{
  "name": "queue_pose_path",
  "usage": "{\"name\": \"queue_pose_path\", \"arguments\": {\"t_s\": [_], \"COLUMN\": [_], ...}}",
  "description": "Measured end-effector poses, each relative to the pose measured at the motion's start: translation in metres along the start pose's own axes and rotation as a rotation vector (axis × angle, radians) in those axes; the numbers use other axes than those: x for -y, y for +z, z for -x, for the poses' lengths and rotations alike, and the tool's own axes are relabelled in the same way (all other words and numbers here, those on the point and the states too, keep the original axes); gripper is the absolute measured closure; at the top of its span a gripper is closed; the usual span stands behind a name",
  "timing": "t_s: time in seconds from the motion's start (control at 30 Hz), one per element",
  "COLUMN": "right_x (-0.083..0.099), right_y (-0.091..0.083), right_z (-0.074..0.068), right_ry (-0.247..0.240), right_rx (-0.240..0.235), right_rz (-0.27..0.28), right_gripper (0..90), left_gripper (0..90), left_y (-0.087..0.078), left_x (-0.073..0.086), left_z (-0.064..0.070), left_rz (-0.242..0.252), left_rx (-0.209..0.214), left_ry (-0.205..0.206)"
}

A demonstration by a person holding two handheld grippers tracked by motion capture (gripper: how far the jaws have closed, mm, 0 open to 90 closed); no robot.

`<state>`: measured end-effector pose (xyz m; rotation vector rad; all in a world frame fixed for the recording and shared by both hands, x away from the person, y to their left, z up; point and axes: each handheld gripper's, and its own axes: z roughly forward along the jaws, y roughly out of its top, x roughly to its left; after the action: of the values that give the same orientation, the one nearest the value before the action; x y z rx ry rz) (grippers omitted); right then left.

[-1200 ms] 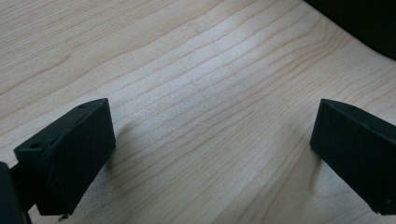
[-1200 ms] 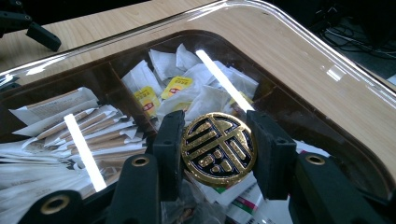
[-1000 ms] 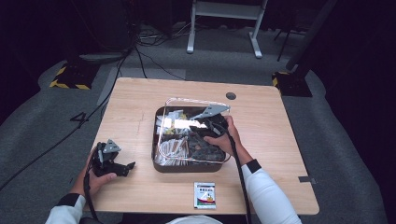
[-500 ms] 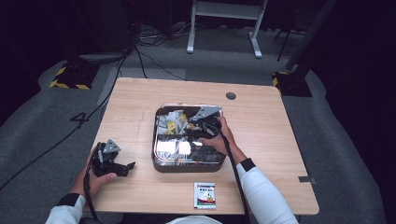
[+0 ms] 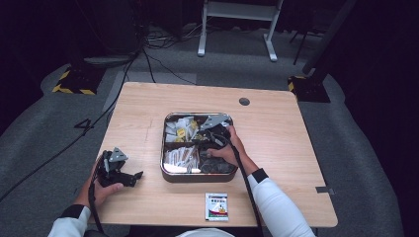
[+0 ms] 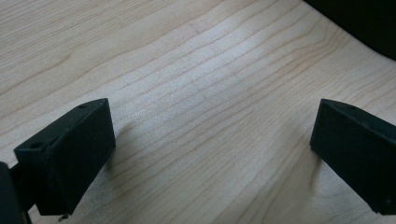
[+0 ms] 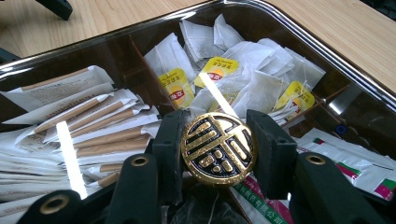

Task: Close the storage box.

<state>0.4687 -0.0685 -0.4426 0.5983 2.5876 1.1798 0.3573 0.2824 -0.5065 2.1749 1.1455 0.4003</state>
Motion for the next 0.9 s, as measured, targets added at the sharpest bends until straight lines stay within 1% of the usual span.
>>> {"name": "queue_pose_path", "arguments": {"t_s": [0.2, 0.3, 0.43, 0.53, 0.6, 0.63, 0.7, 0.83, 0.9], "right_x": [-0.0001, -0.0006, -0.001, -0.0012, -0.0005, -0.0002, -0.0003, -0.0007, -0.0009], "right_y": [0.0002, 0.0006, 0.0012, 0.0001, -0.0002, 0.0002, 0.0008, -0.0004, -0.0013], "right_z": [-0.0008, -0.0016, -0.0018, 0.0004, 0.0021, 0.0021, 0.0016, 0.0008, 0.0001], "right_ry": [-0.004, -0.01, -0.006, -0.003, 0.013, 0.019, 0.012, 0.013, 0.001], "right_rx": [0.008, -0.008, 0.009, 0.034, 0.028, 0.029, 0.032, 0.024, 0.028], "right_rz": [0.001, -0.005, -0.013, -0.023, -0.023, -0.027, -0.038, -0.029, -0.033], "right_gripper": [58.2, 47.7, 36.4, 25.5, 20.0, 18.7, 17.4, 17.3, 18.0], "left_gripper": [0.2, 0.2, 0.3, 0.3, 0.3, 0.3, 0.3, 0.3, 0.3], "left_y": [0.0, 0.0, -0.0001, -0.0001, -0.0001, -0.0001, -0.0001, -0.0001, -0.0001], "left_x": [0.0, 0.0, 0.0, 0.0, 0.0, 0.0, 0.0, 0.0, 0.0], "left_z": [0.0, 0.0, 0.0001, 0.0001, 0.0001, 0.0001, 0.0001, 0.0001, 0.0002], "left_rz": [0.0, 0.0, 0.001, 0.0, 0.0, 0.0, 0.0, 0.001, 0.0], "left_rx": [0.001, 0.0, -0.002, -0.002, -0.002, -0.001, -0.001, -0.002, -0.002], "left_ry": [0.0, 0.0, 0.001, 0.001, 0.0, 0.0, 0.0, 0.0, 0.0]}}
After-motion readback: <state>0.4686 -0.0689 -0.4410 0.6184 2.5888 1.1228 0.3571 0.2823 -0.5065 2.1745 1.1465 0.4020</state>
